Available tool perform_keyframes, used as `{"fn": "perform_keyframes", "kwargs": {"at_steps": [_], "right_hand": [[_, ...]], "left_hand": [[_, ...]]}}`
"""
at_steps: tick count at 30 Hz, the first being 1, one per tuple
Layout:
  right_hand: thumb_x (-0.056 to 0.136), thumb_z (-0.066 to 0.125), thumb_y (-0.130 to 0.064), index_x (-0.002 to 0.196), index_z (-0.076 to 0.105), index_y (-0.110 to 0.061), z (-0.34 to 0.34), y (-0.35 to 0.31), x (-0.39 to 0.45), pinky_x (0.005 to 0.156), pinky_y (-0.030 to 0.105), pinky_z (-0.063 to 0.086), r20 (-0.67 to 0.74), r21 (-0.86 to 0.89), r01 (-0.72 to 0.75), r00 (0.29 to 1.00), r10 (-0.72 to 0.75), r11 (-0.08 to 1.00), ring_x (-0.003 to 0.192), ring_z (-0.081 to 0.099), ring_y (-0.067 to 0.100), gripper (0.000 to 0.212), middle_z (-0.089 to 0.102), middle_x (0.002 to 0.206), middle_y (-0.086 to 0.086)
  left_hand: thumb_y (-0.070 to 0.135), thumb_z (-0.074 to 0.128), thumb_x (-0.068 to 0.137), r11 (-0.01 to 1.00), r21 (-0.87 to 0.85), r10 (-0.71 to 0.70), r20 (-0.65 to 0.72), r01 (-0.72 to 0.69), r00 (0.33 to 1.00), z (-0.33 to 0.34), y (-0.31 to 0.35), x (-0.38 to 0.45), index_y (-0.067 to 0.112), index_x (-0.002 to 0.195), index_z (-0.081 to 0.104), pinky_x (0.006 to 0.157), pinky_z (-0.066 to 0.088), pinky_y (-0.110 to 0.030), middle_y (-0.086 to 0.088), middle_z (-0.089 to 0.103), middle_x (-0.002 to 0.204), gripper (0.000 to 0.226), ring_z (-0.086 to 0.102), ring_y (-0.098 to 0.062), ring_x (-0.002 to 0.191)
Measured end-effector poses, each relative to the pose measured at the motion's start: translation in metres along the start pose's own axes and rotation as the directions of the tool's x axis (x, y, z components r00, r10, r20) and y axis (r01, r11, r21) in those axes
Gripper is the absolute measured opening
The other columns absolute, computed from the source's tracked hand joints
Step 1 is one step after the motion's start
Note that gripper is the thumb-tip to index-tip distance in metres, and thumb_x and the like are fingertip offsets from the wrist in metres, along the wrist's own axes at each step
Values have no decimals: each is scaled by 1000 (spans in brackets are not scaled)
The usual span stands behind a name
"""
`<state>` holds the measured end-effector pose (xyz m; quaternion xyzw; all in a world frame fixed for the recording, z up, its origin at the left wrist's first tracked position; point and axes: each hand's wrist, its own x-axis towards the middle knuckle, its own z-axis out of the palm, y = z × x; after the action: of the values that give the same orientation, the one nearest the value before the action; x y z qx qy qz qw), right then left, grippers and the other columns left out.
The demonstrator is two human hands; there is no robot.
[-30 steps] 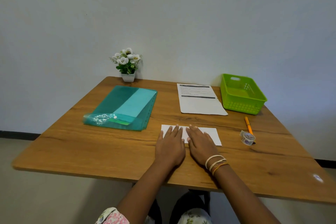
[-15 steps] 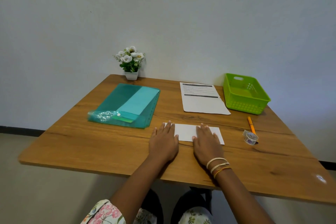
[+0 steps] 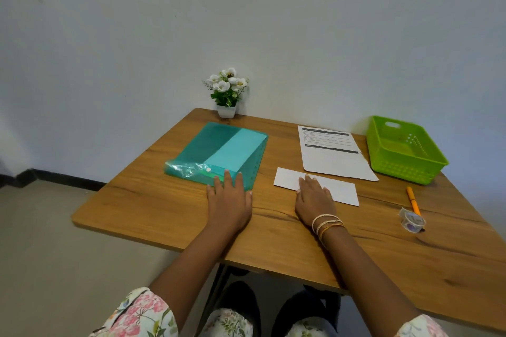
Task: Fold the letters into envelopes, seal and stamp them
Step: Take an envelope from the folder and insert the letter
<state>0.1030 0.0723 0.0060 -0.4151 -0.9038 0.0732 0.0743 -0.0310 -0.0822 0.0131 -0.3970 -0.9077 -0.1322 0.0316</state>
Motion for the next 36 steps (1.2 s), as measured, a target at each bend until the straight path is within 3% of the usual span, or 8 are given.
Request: {"fn": "perform_keyframes", "kwargs": {"at_steps": [5,8,13,15,19,25,29,36], "right_hand": [[99,33,-30,147,30,-15,5,1,-1,118,42,19,-97,52,-19,995,24,998,144,25,21,51,30,155,6],[98,38,-27,141,40,-12,2,0,-4,116,42,24,-258,145,-6,965,43,989,137,38,23,45,44,146,8],[97,46,-18,124,58,-11,-12,-19,-8,107,42,40,-436,333,138,900,22,933,117,54,25,30,62,125,10],[96,47,-19,122,59,-13,-19,-33,-4,102,39,43,-406,326,238,909,-92,915,111,55,23,29,63,122,9],[96,50,-28,134,50,-18,-28,-70,7,104,38,41,-172,284,336,939,-297,898,123,50,24,39,54,136,5],[96,50,-30,136,48,-10,-25,-112,28,104,41,41,129,141,333,928,-351,932,122,51,29,45,54,135,12],[92,59,-28,130,55,-8,-19,-114,35,102,41,43,129,114,321,933,-335,940,118,51,30,43,54,128,14],[87,64,-18,114,62,-13,-13,-110,32,94,34,45,68,259,290,946,-317,921,109,57,25,27,62,118,9]], "left_hand": [[47,25,100,999,-28,27,9,-27,1000,5,19,-12,13,152,16,114,20,-50,-17,18,158,63,19,-40,143],[44,24,102,995,-67,72,16,-71,997,5,40,-20,10,151,19,115,21,-47,-15,19,158,61,21,-37,143],[35,36,101,963,-184,184,-97,-199,978,-1,48,-19,10,142,39,112,30,-38,-12,37,150,48,37,-26,136],[30,40,99,965,-156,187,-154,-210,970,-6,34,-13,12,141,43,115,26,-40,-11,37,151,46,34,-24,139],[27,39,99,987,-111,94,-216,-120,972,-16,-8,-1,16,142,41,119,15,-45,-8,35,153,45,28,-21,143],[31,43,98,983,-174,34,-165,-63,986,-15,-59,9,14,133,50,105,34,-43,-8,53,137,39,46,-22,128],[34,44,97,981,-175,44,-194,-79,980,-10,-64,7,16,119,58,93,40,-40,-2,62,117,32,54,-20,111],[37,37,100,971,-228,16,-230,-69,973,-3,-66,9,19,120,58,95,38,-38,1,63,117,34,55,-16,111]]}}
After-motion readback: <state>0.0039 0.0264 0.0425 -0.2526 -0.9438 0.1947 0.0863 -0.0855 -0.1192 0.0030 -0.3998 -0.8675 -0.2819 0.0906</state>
